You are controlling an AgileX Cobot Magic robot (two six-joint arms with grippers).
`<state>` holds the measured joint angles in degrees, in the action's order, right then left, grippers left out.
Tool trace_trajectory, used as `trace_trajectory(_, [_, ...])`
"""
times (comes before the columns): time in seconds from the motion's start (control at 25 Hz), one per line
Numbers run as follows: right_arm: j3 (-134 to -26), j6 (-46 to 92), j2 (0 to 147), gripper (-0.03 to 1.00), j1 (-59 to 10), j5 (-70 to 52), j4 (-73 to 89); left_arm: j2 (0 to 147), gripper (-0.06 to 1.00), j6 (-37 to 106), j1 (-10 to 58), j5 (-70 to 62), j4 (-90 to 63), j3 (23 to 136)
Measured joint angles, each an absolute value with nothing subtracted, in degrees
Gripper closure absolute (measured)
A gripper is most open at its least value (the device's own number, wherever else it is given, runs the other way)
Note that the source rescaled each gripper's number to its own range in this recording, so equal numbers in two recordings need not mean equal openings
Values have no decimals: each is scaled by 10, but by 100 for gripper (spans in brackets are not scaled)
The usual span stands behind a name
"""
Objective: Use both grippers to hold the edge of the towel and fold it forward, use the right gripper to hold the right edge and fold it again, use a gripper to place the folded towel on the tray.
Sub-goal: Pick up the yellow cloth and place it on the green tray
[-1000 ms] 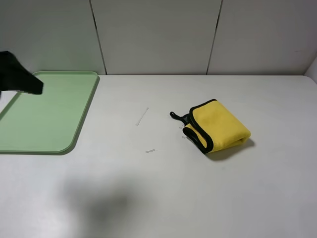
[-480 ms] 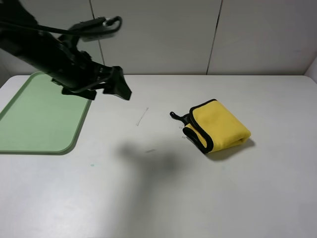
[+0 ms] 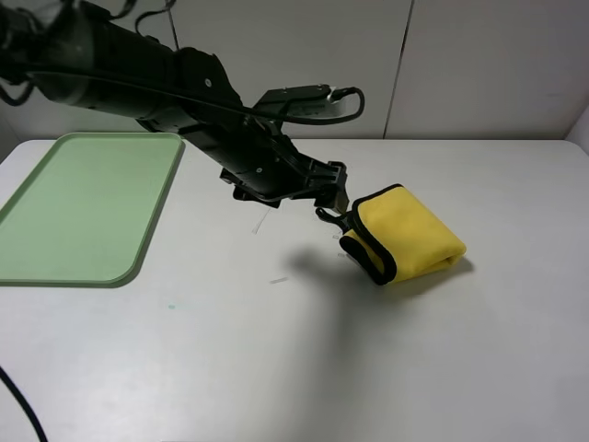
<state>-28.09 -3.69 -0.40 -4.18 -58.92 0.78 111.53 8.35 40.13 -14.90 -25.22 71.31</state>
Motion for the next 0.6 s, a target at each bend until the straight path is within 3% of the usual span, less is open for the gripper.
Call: trace_trajectory(0.6, [-281, -37, -4, -3, -42, -589, 8, 1293, -1, 17, 480, -110, -252, 876])
